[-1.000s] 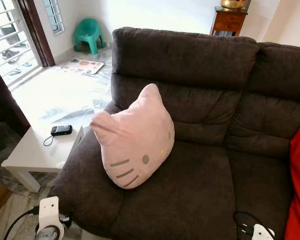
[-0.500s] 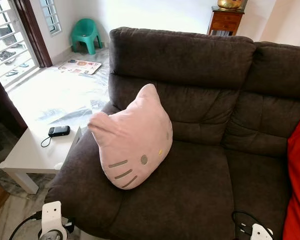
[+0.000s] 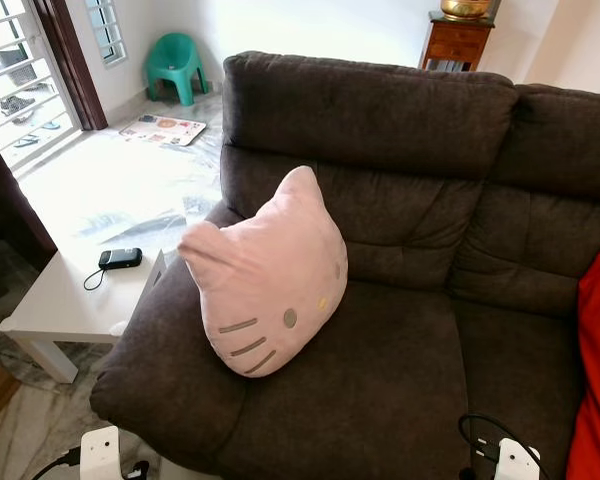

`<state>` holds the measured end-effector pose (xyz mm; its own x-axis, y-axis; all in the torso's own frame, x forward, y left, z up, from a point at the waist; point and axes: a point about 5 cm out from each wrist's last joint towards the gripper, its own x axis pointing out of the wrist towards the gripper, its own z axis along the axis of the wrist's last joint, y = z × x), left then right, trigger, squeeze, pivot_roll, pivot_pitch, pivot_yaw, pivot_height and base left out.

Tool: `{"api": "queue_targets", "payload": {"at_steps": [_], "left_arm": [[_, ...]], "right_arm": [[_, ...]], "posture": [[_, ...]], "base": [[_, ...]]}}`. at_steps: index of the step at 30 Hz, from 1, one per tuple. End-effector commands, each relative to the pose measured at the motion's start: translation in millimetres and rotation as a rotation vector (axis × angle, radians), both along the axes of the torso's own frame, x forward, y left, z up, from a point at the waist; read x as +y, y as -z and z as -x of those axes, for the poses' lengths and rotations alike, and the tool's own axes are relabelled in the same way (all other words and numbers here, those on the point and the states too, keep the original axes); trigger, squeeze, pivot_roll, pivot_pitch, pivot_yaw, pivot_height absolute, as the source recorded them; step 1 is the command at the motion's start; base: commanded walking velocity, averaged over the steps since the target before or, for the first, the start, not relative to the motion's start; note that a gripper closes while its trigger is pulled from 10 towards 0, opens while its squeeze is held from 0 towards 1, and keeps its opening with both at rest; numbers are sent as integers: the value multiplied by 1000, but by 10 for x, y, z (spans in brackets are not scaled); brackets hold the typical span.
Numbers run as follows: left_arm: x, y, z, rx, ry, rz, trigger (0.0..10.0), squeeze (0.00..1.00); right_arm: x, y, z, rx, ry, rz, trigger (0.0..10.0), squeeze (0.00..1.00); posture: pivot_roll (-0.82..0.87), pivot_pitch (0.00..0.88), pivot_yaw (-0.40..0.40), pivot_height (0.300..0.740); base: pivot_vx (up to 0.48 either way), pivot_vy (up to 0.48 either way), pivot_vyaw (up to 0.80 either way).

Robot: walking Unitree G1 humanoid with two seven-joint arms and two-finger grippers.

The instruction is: Move the pillow to the sofa from floor

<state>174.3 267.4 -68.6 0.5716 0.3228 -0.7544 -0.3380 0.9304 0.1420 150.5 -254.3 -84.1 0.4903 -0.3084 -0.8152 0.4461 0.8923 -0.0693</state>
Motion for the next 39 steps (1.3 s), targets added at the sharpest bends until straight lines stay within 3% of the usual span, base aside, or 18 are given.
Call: {"api": "queue_targets", "payload": {"at_steps": [1,20,28,37,39], "left_arm": [[21,18,47,23,2,2,10000,0],[36,9,30,32,6,1,10000,0],[5,39,66,53,16,13,10000,0],[27,45,98,58,16,25,10000,0],[96,44,151,70,2,22,10000,0]], "right_arm": [[-24,-6,2,6,0,7,10000,0],[-19,-8,-11,2,16,5,10000,0],[-8,-6,-13,3,15,2,10000,0],[26,13,1,21,0,-6,10000,0],[30,22,21,29,-6,-7,10000,0]], "posture": [[36,0,-57,740],[29,0,-50,740],[33,0,-54,740],[30,0,-45,740],[30,0,-45,740]], "base": [[-300,0,0],[-274,0,0],[0,0,0],[0,0,-724],[0,0,-750]]}}
